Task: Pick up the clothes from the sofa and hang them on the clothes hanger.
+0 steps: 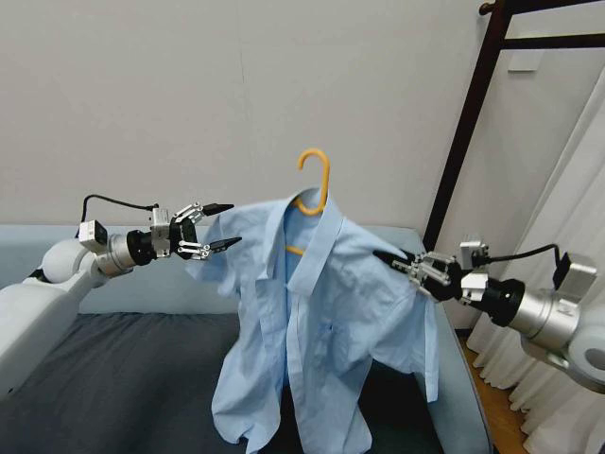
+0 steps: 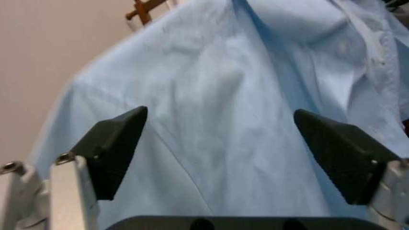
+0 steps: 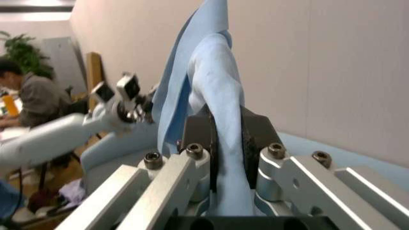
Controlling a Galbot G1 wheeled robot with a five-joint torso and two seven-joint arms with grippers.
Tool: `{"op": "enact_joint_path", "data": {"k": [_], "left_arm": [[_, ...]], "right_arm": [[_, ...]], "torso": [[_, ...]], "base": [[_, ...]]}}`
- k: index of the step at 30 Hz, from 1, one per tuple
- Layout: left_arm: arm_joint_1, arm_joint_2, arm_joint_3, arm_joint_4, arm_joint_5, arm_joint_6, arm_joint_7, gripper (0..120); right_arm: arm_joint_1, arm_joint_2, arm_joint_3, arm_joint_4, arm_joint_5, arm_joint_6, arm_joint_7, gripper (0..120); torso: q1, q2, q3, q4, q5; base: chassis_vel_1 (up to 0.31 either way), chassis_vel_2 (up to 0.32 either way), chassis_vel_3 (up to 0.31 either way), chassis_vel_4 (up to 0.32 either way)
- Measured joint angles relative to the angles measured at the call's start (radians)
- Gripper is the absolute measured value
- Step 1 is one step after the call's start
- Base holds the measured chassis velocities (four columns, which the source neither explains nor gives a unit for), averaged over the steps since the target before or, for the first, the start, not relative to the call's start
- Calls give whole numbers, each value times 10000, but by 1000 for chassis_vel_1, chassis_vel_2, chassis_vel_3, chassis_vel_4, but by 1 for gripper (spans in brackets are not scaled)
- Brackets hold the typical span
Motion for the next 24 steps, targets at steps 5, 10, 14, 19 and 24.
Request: {"op": "enact_joint_path", "data": {"k": [5, 10, 14, 19, 24], "left_arm": [[1300, 33, -614, -812, -242, -149, -682, 100], [2161, -66, -1009, -1220, 80, -290, -697, 100], [2962, -177, -1615, -1442, 426, -406, -632, 100], [3545, -229, -2147, -1502, 650, -556, -561, 100], [3668, -165, -2277, -1452, 676, -634, -505, 100]], "right_arm": [[-189, -339, 690, 909, 1105, -227, 2160, 8], [-203, -535, 1311, 1382, 1844, -576, 3794, 8], [-108, -715, 2035, 1576, 2346, -1084, 4883, 8], [-331, -591, 2156, 1747, 2033, -1458, 5885, 8], [-401, -307, 2027, 1865, 1512, -1539, 6543, 8]], "torso": [[-1, 0, 0, -1, 5], [-1, 0, 0, -1, 4], [-1, 0, 1, 0, 1], [-1, 0, 2, 1, 2], [0, -1, 2, -1, 1]], "base": [[0, 0, 0, 0], [0, 0, 0, 0], [0, 0, 0, 0], [0, 0, 0, 0], [0, 0, 0, 0]]}}
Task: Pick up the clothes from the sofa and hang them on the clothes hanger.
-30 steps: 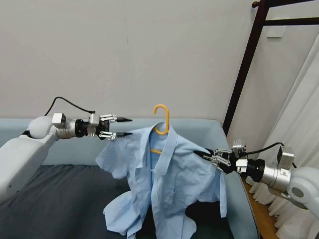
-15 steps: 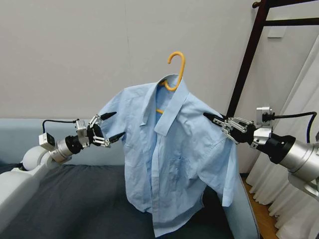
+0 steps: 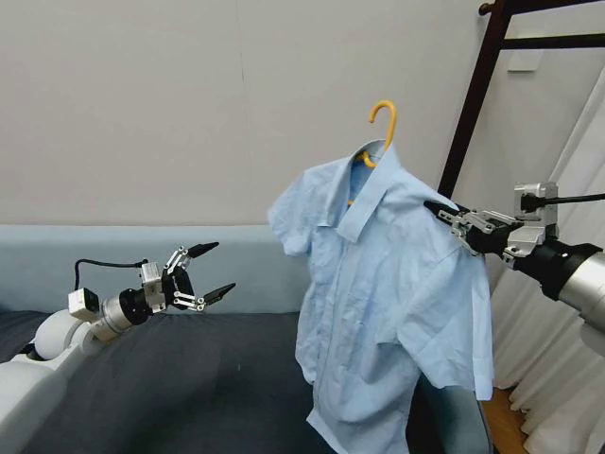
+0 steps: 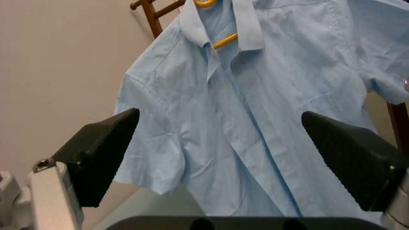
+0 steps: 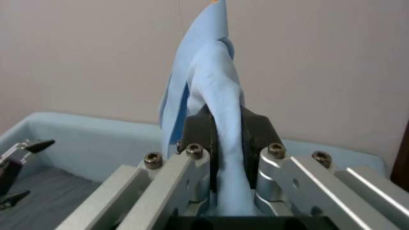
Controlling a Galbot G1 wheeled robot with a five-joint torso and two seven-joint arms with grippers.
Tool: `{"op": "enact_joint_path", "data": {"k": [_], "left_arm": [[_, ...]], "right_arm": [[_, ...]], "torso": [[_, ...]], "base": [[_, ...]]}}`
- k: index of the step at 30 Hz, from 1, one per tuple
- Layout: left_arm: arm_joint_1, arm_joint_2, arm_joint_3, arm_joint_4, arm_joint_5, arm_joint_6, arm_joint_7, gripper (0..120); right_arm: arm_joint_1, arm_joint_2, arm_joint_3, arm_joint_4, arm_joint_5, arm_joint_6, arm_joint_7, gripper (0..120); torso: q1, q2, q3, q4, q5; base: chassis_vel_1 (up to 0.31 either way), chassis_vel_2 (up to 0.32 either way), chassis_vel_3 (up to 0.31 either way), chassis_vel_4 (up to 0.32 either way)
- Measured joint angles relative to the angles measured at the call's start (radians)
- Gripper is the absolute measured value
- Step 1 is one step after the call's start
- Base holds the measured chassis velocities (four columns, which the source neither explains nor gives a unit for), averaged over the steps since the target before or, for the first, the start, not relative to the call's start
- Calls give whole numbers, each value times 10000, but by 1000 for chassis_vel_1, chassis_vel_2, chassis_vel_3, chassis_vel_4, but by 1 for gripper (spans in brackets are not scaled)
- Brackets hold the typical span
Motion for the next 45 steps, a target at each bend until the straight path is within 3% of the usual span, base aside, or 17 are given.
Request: {"op": "enact_joint_path", "data": {"k": [13, 18, 28, 34, 35, 38, 43, 45], "left_arm": [[-249, -1, 260, 142, 129, -39, 21, 100], [-425, 60, 312, 244, 161, -69, -21, 100], [-1328, -135, 1019, 761, 332, -72, -9, 100], [-1745, -253, 1190, 1068, 395, -57, 10, 100], [-1745, -253, 1190, 1068, 395, -57, 10, 100], [-1677, -279, 1137, 1148, 436, -58, 14, 100], [-1498, -281, 976, 1176, 448, -97, 23, 100], [-1481, -278, 963, 1177, 448, -106, 23, 100]], "right_arm": [[740, -244, 220, -486, -537, -79, 1625, 8], [2350, -432, -682, -1936, -1329, -247, 1755, 8], [3686, -484, -1637, -3883, -3026, -227, 1854, 8], [6460, 196, -4427, -5265, -4602, -530, 1564, 8], [6460, 196, -4427, -5265, -4602, -530, 1564, 8], [8385, 896, -6216, -6377, -5513, -629, 1440, 8], [10093, 1821, -7740, -7721, -6078, -655, 1712, 8], [10227, 1894, -7845, -7820, -6073, -656, 1772, 8]], "torso": [[0, 0, 0, -2, 1], [1, 0, 0, 5, 2], [1, 0, 1, -5, 2], [2, -1, 1, 4, 2], [2, -1, 1, 4, 2], [2, -1, 1, 6, -3], [3, -1, 3, 3, 1], [3, -1, 2, 4, 0]], "base": [[0, 0, 0, 0], [0, 0, 0, 0], [0, 0, 0, 0], [0, 0, 0, 0], [0, 0, 0, 0], [0, 0, 0, 0], [0, 0, 0, 0], [0, 0, 0, 0]]}}
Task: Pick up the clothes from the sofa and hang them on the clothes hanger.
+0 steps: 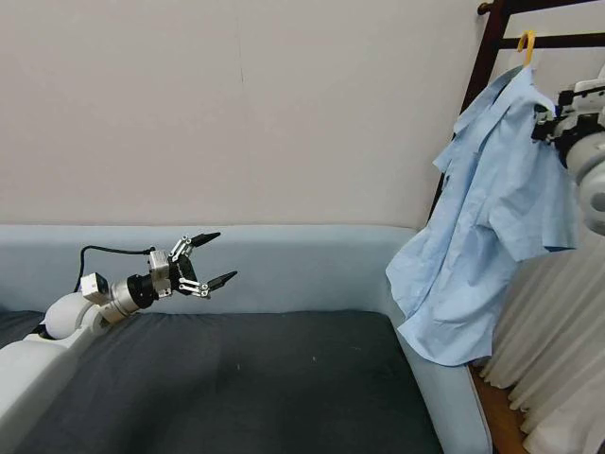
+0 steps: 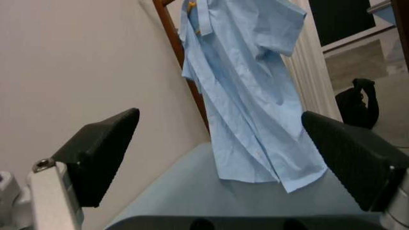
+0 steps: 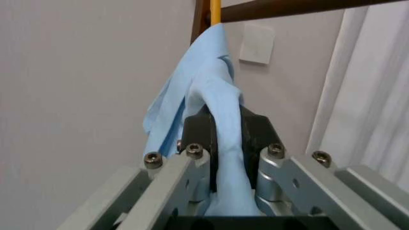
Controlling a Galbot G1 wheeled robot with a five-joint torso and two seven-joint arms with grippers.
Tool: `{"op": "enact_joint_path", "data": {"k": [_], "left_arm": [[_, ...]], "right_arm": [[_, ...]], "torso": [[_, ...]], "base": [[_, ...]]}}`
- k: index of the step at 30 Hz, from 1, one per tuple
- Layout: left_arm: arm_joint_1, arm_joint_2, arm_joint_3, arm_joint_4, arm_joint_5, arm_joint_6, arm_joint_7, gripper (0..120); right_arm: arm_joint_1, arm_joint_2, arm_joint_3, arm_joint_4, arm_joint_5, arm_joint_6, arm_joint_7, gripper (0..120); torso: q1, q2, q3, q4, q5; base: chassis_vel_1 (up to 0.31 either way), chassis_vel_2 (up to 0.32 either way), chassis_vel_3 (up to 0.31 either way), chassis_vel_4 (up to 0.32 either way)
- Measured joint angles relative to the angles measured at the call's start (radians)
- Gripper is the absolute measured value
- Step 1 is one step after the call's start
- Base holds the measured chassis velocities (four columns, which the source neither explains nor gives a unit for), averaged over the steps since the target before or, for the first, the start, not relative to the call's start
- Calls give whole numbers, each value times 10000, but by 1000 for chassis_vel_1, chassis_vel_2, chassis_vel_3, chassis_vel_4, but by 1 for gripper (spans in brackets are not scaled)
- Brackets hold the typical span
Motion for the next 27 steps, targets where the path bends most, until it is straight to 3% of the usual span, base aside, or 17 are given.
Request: {"op": "enact_joint_path", "data": {"k": [5, 13, 27], "left_arm": [[122, 160, -147, -84, -31, -91, -4, 100], [216, 383, -293, -278, -86, -169, -24, 100], [261, 175, -319, -354, -92, -226, -61, 100]], "right_arm": [[1152, 825, -693, -1225, 26, 84, 669, 8], [1895, 1156, -972, -2158, 103, 292, 1220, 8], [2864, 1971, -1611, -3939, 822, 232, 1723, 8]], "torso": [[-1, 0, -1, -2, -2], [-1, 1, -3, -4, 0], [-2, 2, -3, -1, -1]], "base": [[0, 0, 0, 0], [0, 0, 0, 0], [0, 0, 0, 0]]}}
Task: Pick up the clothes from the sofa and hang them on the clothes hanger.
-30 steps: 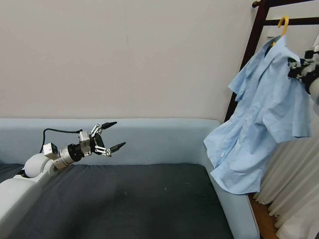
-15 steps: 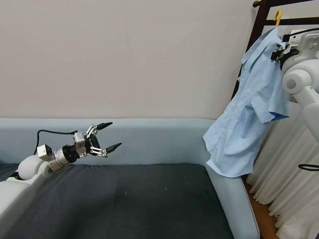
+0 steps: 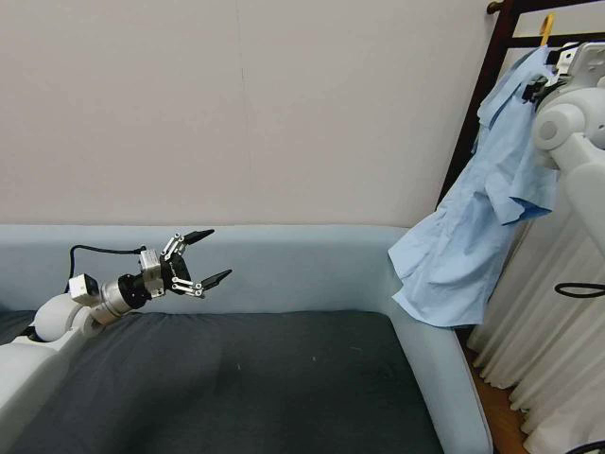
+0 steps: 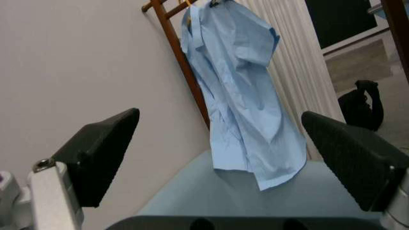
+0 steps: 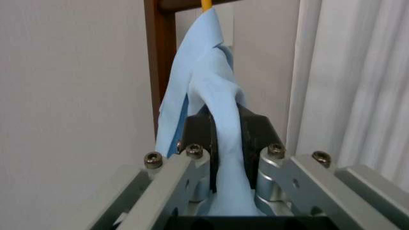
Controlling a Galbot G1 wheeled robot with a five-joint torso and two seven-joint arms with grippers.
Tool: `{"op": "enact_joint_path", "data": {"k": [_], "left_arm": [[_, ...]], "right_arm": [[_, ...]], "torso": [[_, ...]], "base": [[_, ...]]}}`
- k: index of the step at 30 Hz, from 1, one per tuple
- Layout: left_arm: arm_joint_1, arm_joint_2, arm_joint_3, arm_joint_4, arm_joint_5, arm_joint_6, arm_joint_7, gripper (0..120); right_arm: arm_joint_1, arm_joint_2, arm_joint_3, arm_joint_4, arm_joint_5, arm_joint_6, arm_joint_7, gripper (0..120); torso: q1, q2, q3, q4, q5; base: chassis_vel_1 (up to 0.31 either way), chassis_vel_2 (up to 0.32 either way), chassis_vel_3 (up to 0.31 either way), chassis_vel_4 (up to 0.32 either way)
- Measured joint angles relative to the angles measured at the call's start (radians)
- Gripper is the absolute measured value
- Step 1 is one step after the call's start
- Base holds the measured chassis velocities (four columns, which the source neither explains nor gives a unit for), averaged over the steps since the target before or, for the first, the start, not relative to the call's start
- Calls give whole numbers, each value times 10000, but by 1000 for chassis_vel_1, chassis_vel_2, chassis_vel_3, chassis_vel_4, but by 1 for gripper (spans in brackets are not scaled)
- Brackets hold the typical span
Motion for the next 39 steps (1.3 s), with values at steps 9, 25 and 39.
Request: {"op": "enact_joint_path", "data": {"k": [9, 25, 39], "left_arm": [[60, 160, -27, -13, -38, -99, 17, 100], [255, 173, -132, -142, -52, -137, 11, 100], [542, 224, -333, -245, -122, -187, -32, 100]], "right_arm": [[11, 294, 61, -443, 4, 87, 99, 8], [-517, 122, 24, 252, 488, 149, 196, 8], [-2193, -1229, 1102, 3925, 973, 514, -421, 63]], "torso": [[0, 0, 0, -2, 2], [0, 0, 0, -3, 1], [0, 0, -1, -6, 0]], "base": [[0, 0, 0, 0], [0, 0, 0, 0], [0, 0, 0, 0]]}}
